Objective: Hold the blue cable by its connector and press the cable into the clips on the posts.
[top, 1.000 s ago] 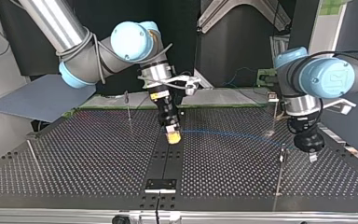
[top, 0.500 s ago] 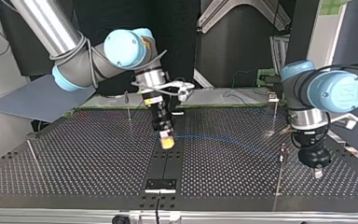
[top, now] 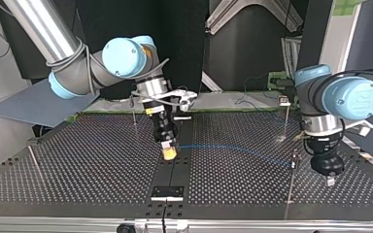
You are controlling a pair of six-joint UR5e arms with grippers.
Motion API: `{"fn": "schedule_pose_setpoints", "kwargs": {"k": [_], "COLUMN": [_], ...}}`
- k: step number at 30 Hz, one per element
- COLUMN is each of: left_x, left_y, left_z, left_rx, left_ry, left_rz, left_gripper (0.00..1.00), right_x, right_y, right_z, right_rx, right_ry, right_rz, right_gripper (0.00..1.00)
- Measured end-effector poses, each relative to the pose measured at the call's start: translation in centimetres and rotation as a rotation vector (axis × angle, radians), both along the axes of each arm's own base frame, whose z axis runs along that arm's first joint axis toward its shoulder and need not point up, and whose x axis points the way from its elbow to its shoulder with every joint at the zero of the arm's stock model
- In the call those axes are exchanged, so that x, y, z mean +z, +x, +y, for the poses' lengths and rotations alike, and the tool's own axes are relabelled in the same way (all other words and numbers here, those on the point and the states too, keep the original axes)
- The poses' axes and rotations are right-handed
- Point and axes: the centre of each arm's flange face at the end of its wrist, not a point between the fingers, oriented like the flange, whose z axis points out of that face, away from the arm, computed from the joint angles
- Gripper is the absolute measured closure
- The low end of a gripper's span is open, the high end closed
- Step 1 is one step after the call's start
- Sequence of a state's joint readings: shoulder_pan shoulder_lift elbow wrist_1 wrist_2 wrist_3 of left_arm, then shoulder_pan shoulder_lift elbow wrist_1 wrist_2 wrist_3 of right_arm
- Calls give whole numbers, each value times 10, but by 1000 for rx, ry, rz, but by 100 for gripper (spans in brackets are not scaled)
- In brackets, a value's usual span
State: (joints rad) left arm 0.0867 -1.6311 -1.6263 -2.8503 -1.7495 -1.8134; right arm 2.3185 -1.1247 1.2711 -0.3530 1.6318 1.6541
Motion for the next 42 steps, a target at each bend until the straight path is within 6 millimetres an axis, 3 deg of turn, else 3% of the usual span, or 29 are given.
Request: {"fn": "schedule_pose_setpoints", "kwargs": {"k": [7, 18, 20, 22, 23, 25, 26, 27, 29, 30, 31, 32, 33, 34, 42], "left_x": [-22, -26, -26, -26, -26, -26, -26, -27, -27, -27, -28, -28, -29, -30, -33], "left_y": [13, 15, 15, 15, 15, 15, 15, 15, 14, 13, 13, 12, 11, 10, -6], "left_z": [-3, -5, -6, -5, -5, -3, -2, -1, 0, 1, 1, 1, 2, 3, 6], "left_rx": [-31, -54, -56, -56, -56, -53, -49, -44, -38, -35, -34, -31, -27, -23, -15], "left_ry": [-6, -18, -18, -20, -22, -28, -33, -41, -51, -56, -59, -61, -64, -67, -108], "left_rz": [38, 38, 38, 38, 38, 39, 39, 41, 45, 50, 54, 59, 67, 74, 128], "left_gripper": [100, 100, 87, 87, 78, 72, 61, 61, 41, 41, 19, 9, 9, 1, 1], "right_x": [-16, -18, -18, -18, -18, -18, -19, -19, -19, -19, -19, -19, -19, -19, -19], "right_y": [7, 12, 13, 13, 13, 13, 13, 13, 12, 12, 12, 12, 12, 12, 12], "right_z": [-8, -15, -15, -15, -15, -15, -15, -15, -15, -15, -15, -15, -15, -15, -15], "right_rx": [6, 11, 13, 13, 13, 13, 13, 14, 14, 14, 14, 14, 14, 14, 13], "right_ry": [13, 11, 11, 11, 11, 11, 12, 13, 14, 14, 15, 15, 15, 16, 15], "right_rz": [8, 6, 6, 7, 7, 7, 8, 8, 12, 13, 15, 15, 15, 15, 16], "right_gripper": [100, 100, 100, 100, 100, 100, 100, 100, 100, 100, 100, 100, 100, 100, 100]}}
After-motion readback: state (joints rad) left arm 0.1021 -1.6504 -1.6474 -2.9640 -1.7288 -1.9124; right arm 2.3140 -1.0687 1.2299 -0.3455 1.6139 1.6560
